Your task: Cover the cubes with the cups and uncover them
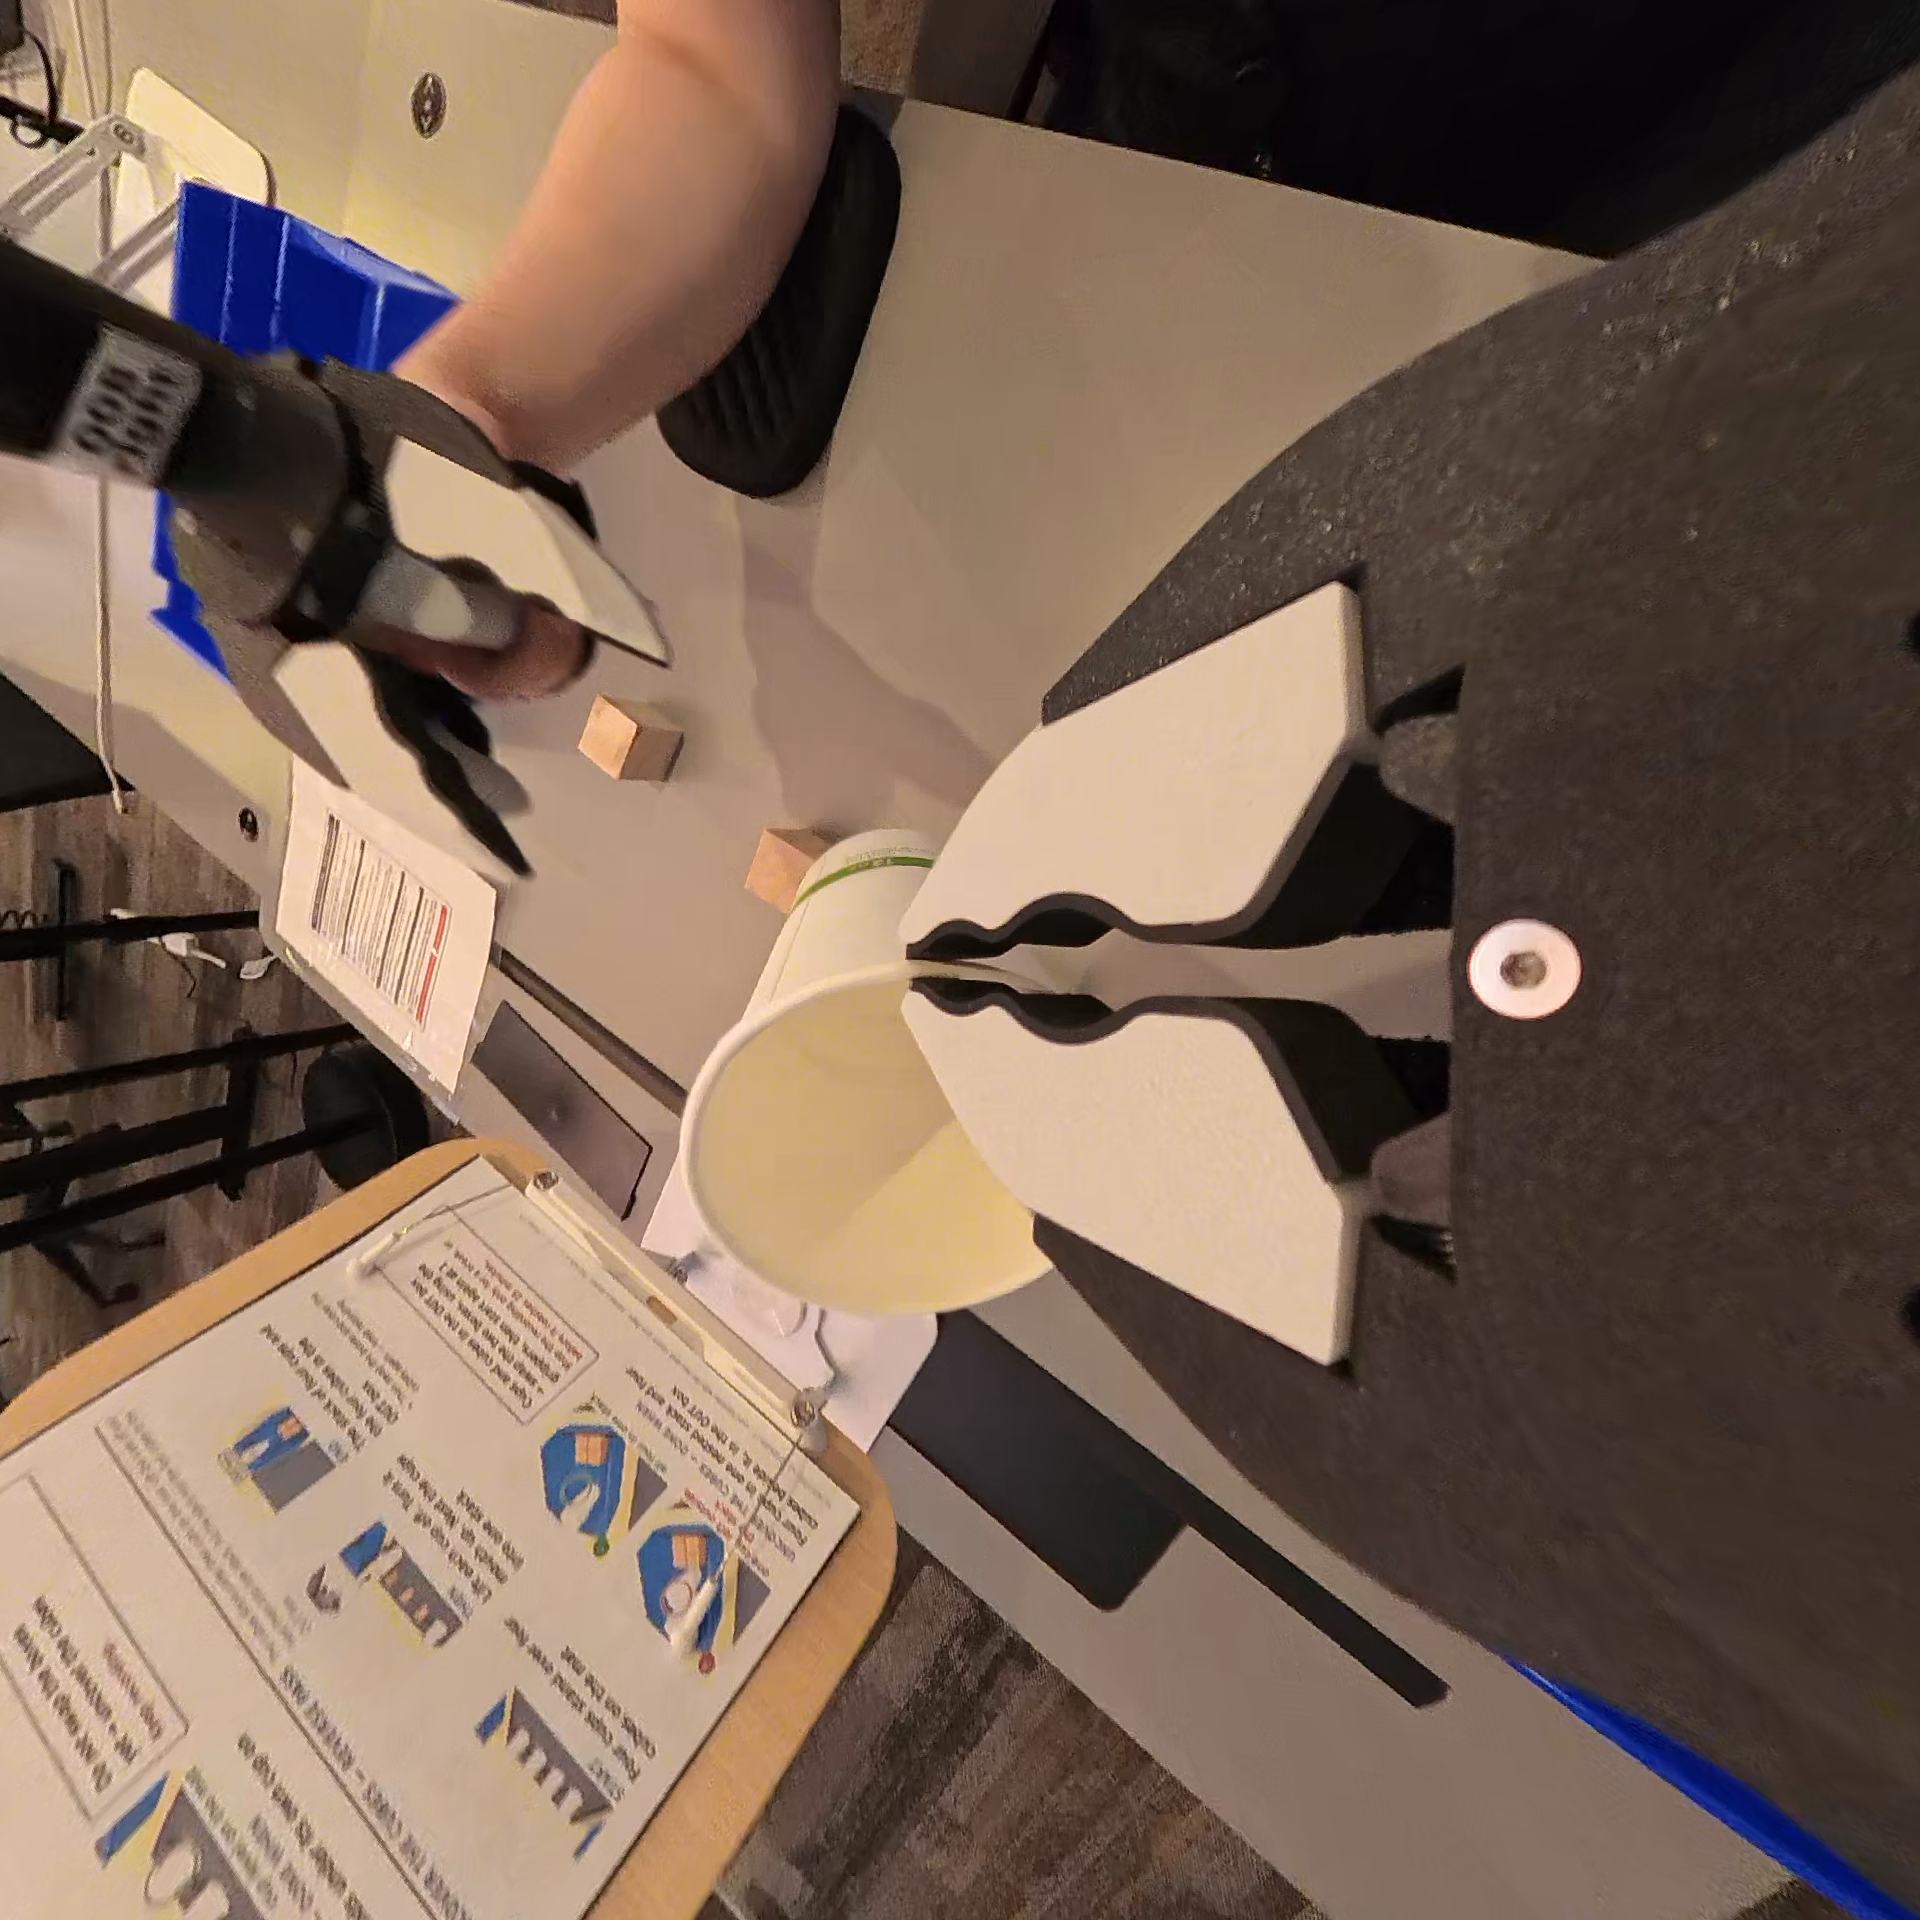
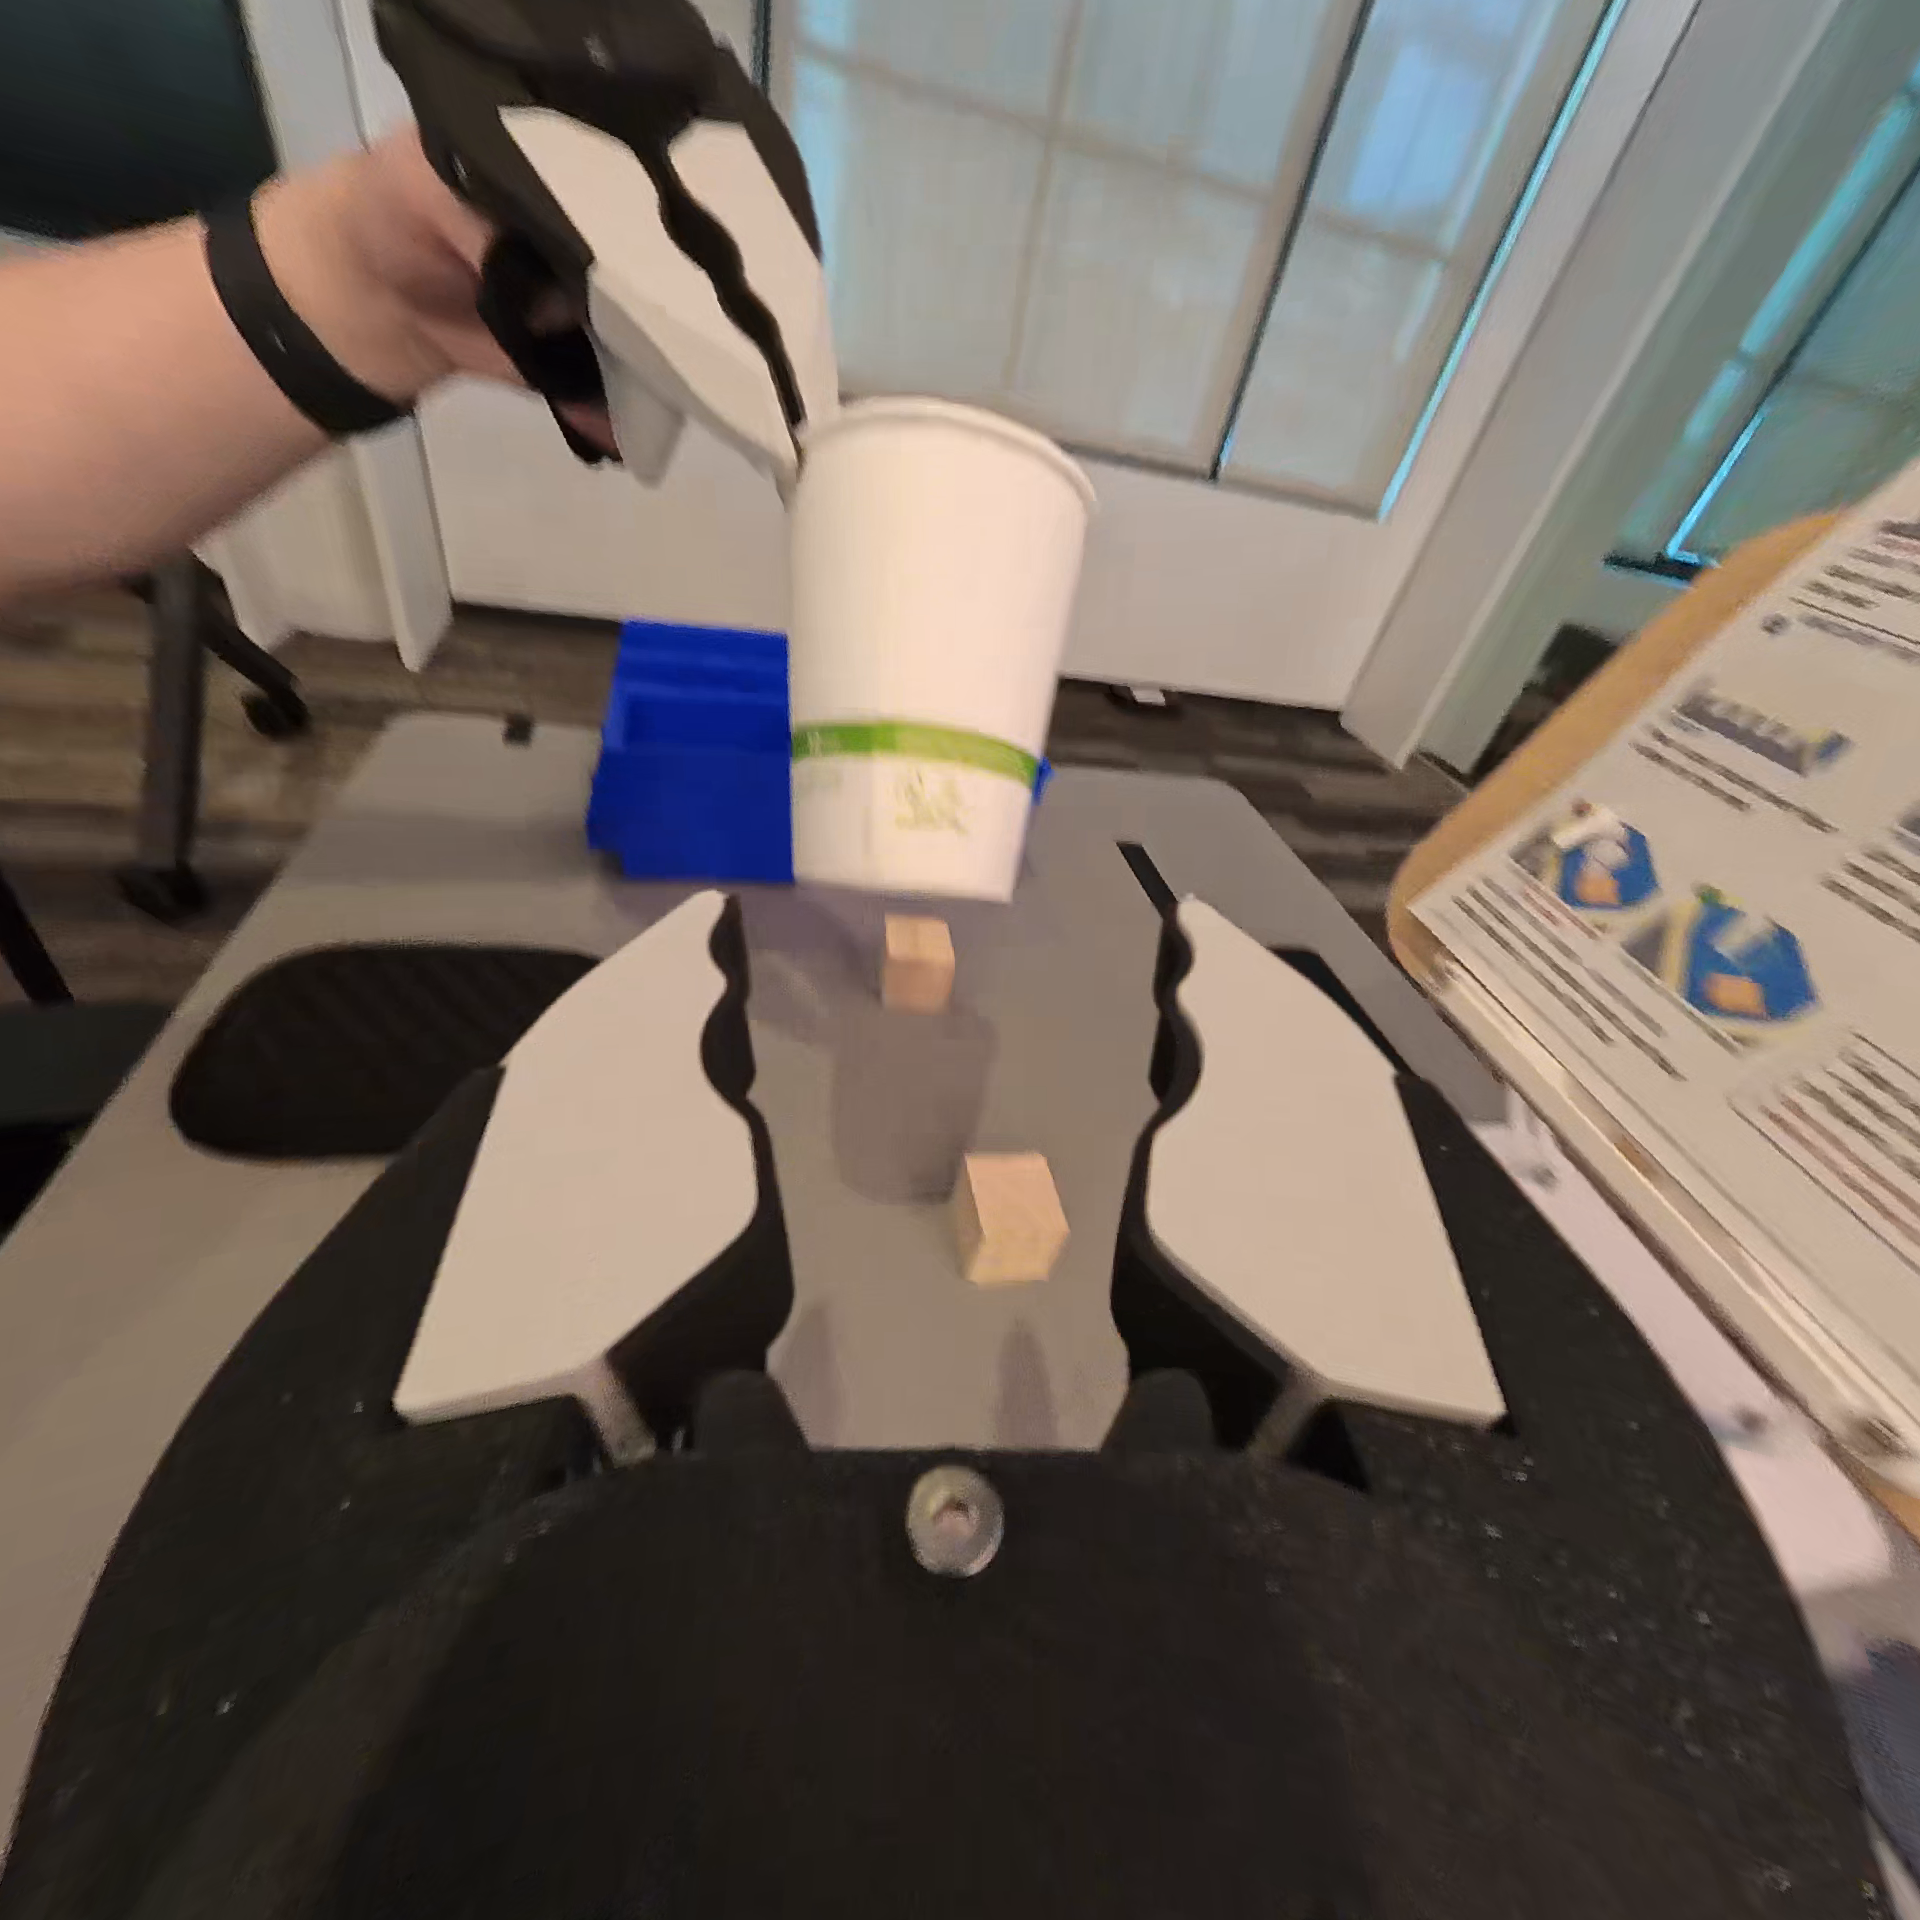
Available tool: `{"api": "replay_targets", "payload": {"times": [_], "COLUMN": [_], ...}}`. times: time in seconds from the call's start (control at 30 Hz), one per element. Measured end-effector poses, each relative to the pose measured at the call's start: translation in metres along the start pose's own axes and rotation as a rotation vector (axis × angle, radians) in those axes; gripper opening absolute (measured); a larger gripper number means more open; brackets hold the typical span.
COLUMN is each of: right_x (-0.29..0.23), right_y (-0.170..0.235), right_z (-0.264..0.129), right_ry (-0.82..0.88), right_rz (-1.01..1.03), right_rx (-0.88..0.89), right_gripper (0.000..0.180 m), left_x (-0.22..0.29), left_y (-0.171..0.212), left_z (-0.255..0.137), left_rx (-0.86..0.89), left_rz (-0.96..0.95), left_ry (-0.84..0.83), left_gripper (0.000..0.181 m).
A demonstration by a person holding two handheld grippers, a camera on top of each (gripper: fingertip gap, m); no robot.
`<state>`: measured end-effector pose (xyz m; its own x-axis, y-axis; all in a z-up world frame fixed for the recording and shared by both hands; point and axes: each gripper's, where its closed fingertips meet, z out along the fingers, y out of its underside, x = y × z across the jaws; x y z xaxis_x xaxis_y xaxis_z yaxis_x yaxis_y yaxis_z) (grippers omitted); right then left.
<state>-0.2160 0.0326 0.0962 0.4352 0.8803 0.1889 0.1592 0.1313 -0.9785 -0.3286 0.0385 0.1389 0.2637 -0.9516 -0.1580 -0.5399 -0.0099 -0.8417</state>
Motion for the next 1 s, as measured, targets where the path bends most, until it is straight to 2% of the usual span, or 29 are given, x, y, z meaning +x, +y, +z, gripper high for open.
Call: {"api": "replay_targets", "payload": {"times": [0.07,0.17,0.3,0.37,0.43,0.6,0.7,0.77,0.8,0.87,0.93,1.0], "right_x": [-0.009,-0.016,-0.023,-0.024,-0.021,-0.023,-0.026,-0.029,-0.029,-0.029,-0.028,-0.031], "right_y": [0.003,0.021,0.028,0.028,0.027,0.030,0.032,0.035,0.036,0.040,0.035,0.018], "right_z": [0.022,0.050,0.065,0.065,0.062,0.054,0.049,0.047,0.046,0.043,0.039,0.034], "right_ry": [-0.026,-0.033,-0.060,-0.085,-0.083,-0.118,-0.120,-0.112,-0.103,-0.079,-0.058,-0.061], "right_rz": [0.041,0.099,0.183,0.215,0.211,0.153,0.065,-0.009,-0.049,-0.132,-0.191,-0.192], "right_rx": [0.055,0.038,0.078,0.092,0.107,0.035,-0.033,-0.085,-0.110,-0.158,-0.145,-0.044], "right_gripper": [0.082,0.093,0.102,0.093,0.075,0.074,0.074,0.074,0.074,0.074,0.075,0.076], "left_x": [0.005,0.012,0.024,0.028,0.031,0.038,0.046,0.055,0.059,0.067,0.071,0.079], "left_y": [-0.002,-0.004,-0.009,-0.012,-0.013,-0.003,0.010,0.018,0.020,0.021,0.018,0.014], "left_z": [0.006,0.012,0.018,0.019,0.020,0.023,0.033,0.043,0.047,0.050,0.050,0.045], "left_rx": [0.001,-0.001,0.003,0.010,0.015,0.000,-0.025,-0.027,-0.019,0.024,0.087,0.179], "left_rz": [-0.007,-0.002,0.027,0.035,0.042,0.020,-0.010,-0.014,-0.008,-0.003,-0.011,-0.018], "left_ry": [0.025,0.052,0.080,0.090,0.097,0.123,0.140,0.155,0.153,0.155,0.143,0.152], "left_gripper": [0.003,0.003,0.003,0.003,0.003,0.003,0.016,0.016,0.008,0.004,0.003,0.002]}}
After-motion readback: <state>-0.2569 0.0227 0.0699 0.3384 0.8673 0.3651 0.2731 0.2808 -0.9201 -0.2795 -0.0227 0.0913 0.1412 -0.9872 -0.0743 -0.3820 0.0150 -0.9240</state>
